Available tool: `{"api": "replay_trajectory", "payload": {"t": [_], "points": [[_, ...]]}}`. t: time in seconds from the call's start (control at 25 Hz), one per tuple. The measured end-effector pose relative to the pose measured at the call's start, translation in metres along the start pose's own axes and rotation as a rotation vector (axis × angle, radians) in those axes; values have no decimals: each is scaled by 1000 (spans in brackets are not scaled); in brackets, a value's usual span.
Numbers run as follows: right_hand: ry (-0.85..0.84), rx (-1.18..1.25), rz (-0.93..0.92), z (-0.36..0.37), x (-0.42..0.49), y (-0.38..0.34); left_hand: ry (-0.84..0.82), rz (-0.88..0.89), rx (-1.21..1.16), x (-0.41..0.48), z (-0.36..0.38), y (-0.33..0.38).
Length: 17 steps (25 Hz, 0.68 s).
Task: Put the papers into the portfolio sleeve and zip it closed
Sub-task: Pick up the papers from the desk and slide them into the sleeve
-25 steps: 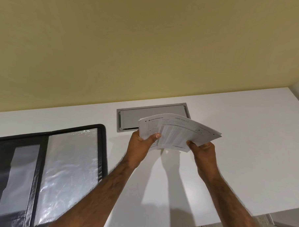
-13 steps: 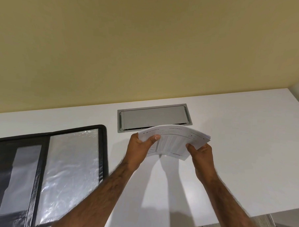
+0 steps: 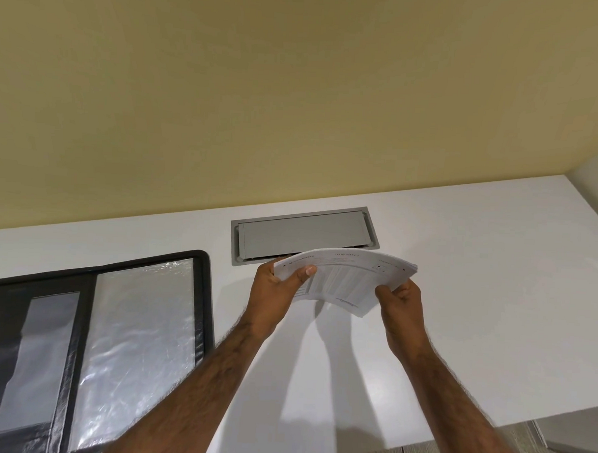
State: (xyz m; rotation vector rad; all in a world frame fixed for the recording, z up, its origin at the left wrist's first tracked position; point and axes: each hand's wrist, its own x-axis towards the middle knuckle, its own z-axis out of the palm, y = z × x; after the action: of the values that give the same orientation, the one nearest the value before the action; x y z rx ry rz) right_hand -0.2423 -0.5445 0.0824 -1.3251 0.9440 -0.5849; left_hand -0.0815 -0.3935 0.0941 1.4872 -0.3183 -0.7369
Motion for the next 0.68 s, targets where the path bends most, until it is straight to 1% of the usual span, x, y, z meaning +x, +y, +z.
{"api": "replay_trajectory", "payload": {"t": [0.12,0.32,0.56,0.68], "points": [[-3,-14,12,0,-2,0,-19,-11,4,-2,0,-5],[32,-27,16,1,-1,0,17,-27,4,0,1,-8],[-1,-129,30,-3,1,11,53,-47,13,-3,7,-14],[-33,-122,-2,-5,-1,12,50,-25,18,-5,2,-2]]}}
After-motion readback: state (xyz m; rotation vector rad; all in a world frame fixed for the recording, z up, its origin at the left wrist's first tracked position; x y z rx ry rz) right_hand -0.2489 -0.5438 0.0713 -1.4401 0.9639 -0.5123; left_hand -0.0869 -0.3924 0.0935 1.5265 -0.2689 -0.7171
